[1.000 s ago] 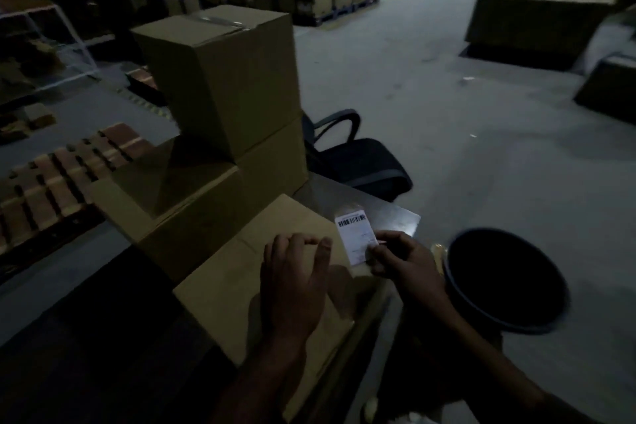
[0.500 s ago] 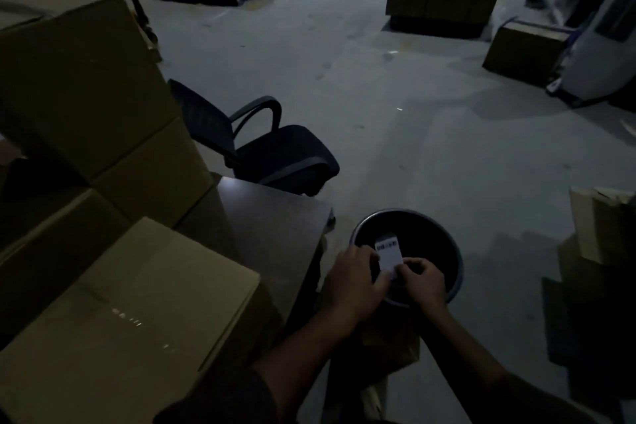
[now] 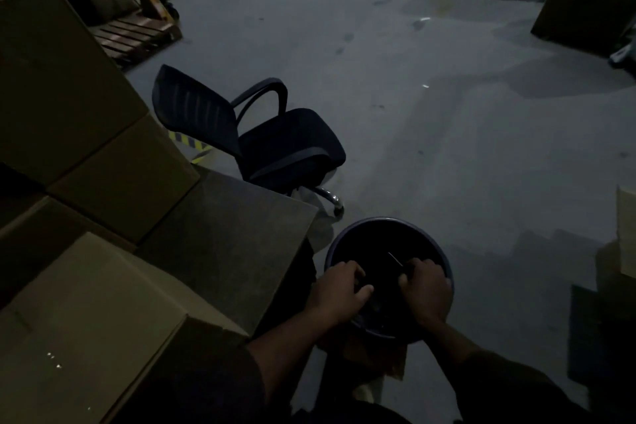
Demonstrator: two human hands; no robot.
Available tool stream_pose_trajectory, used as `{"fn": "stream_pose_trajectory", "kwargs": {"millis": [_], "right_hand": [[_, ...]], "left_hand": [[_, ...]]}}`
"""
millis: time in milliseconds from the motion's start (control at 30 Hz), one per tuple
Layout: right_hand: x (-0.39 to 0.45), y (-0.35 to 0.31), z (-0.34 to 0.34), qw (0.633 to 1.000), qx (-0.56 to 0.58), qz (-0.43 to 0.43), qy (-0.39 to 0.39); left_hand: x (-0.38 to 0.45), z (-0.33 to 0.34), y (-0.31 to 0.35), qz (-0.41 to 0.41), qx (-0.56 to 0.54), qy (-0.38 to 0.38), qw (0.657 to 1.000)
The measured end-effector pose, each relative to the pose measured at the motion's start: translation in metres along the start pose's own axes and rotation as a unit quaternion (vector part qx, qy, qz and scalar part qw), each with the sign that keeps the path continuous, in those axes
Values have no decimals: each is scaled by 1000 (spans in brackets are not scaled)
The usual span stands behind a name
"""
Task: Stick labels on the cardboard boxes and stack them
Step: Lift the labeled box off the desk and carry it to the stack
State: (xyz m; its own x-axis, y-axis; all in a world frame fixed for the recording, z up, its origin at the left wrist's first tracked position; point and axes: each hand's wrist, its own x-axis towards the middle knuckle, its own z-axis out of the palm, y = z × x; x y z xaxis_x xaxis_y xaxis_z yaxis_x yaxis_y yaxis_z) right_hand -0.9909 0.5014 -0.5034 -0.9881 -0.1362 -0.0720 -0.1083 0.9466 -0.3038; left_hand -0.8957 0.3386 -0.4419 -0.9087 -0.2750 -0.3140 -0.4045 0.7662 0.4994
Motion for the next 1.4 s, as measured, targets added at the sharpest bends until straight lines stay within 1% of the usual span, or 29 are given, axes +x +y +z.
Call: {"fn": "stream_pose_trajectory", "kwargs": {"millis": [67, 133, 200, 267, 333, 433, 500, 600, 700, 833, 900, 967, 1033, 1100, 1167, 1200, 1233, 1300, 1333, 1400], "right_hand": [[-4, 1, 2, 999, -38, -10, -13], [-12, -1, 5, 999, -16, -13, -34], [-17, -11, 4, 997, 56, -26, -45], [-19, -31, -2, 988, 145, -35, -50], [-21, -59, -15, 974, 211, -69, -45], [-25, -108, -40, 933, 327, -140, -62], [-30, -140, -51, 902, 380, -186, -86], [-40, -182, -61, 861, 423, -253, -126], [-55, -220, -69, 829, 443, -306, -153], [-86, -265, -83, 785, 451, -381, -187], [-104, -285, -89, 769, 446, -417, -189], [-120, -303, -89, 757, 415, -470, -183], [-132, -321, -87, 756, 349, -527, -172], [-138, -335, -81, 764, 253, -567, -178], [-143, -343, -75, 776, 178, -564, -221], [-145, -344, -70, 781, 159, -554, -242], [-148, -345, -65, 783, 154, -545, -259], [-155, -347, -59, 785, 167, -526, -282], [-158, -350, -58, 789, 172, -515, -288], [-166, -357, -57, 798, 174, -504, -280]], "left_hand": [[5, -3, 2, -3, -12, 7, 1000], [8, -6, 3, -4, -24, 20, 999], [9, -9, 1, -10, -47, 34, 998], [7, -14, -3, -20, -76, 53, 995], [2, -24, -8, -26, -113, 92, 989], [-14, -51, -15, -51, -178, 176, 967], [-28, -72, -21, -69, -190, 246, 948], [-53, -102, -35, -82, -190, 323, 923], [-82, -126, -49, -90, -189, 388, 897], [-126, -153, -63, -120, -195, 468, 853], [-149, -163, -73, -131, -193, 507, 830], [-174, -169, -90, -146, -189, 540, 807], [-201, -171, -112, -187, -166, 570, 782], [-231, -166, -142, -261, -119, 575, 766], [-262, -158, -170, -338, -68, 554, 758], [-276, -154, -184, -371, -54, 539, 754], [-288, -150, -195, -402, -63, 525, 747], [-304, -144, -212, -447, -142, 514, 718], [-309, -143, -219, -448, -207, 517, 700], [-316, -142, -229, -420, -317, 527, 667]]}}
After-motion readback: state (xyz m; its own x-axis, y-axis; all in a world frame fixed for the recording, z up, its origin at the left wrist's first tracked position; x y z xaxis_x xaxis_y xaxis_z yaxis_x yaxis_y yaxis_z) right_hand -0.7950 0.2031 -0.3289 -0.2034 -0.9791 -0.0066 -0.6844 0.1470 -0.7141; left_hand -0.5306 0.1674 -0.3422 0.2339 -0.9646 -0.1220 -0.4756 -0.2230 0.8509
